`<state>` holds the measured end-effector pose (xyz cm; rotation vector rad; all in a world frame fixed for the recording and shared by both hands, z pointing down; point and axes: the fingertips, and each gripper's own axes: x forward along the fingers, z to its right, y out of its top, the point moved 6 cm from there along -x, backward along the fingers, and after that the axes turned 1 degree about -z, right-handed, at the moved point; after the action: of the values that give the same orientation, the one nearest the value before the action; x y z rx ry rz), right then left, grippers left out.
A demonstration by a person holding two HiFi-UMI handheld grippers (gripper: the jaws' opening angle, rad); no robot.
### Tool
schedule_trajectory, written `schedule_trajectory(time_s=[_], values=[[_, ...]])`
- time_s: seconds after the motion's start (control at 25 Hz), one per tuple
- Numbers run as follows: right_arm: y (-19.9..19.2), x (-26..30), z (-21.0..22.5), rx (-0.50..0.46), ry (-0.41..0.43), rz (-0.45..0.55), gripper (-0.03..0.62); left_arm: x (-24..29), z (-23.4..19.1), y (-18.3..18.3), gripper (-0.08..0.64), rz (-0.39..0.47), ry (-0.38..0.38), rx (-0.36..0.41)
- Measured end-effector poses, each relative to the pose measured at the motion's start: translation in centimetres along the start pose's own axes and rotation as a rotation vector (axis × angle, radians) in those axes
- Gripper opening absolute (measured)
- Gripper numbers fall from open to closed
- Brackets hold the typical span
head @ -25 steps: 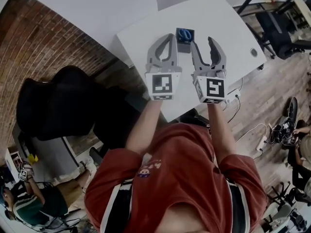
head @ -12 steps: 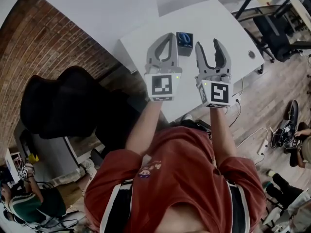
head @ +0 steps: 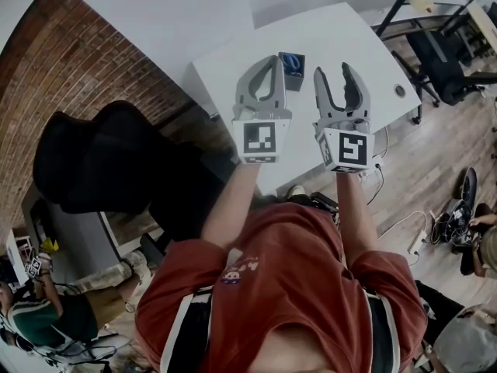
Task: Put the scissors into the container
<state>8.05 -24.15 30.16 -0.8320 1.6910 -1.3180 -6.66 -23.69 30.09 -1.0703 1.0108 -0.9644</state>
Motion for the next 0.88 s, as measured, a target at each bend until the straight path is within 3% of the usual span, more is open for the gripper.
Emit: schedule_trajectory(time_s=[0.28, 0.56, 0.88], values=[[-0.4, -0.6, 0.4, -0.006, 0.018, -0.011, 0.166, 0.2, 1.3, 0.0, 0.012, -0.001, -0.005, -0.002], [-0.5, -0.5, 0.7, 0.006, 0.024, -0.015, 0.055, 0.6, 1.7, -0.2, 0.012, -0.006, -0.005, -0.005], [-0.7, -0.4, 0.6, 0.004, 0.034, -0.002, 0.011, 0.9, 2.3, -0.3, 0.012, -0.01, -0.015, 0.005]])
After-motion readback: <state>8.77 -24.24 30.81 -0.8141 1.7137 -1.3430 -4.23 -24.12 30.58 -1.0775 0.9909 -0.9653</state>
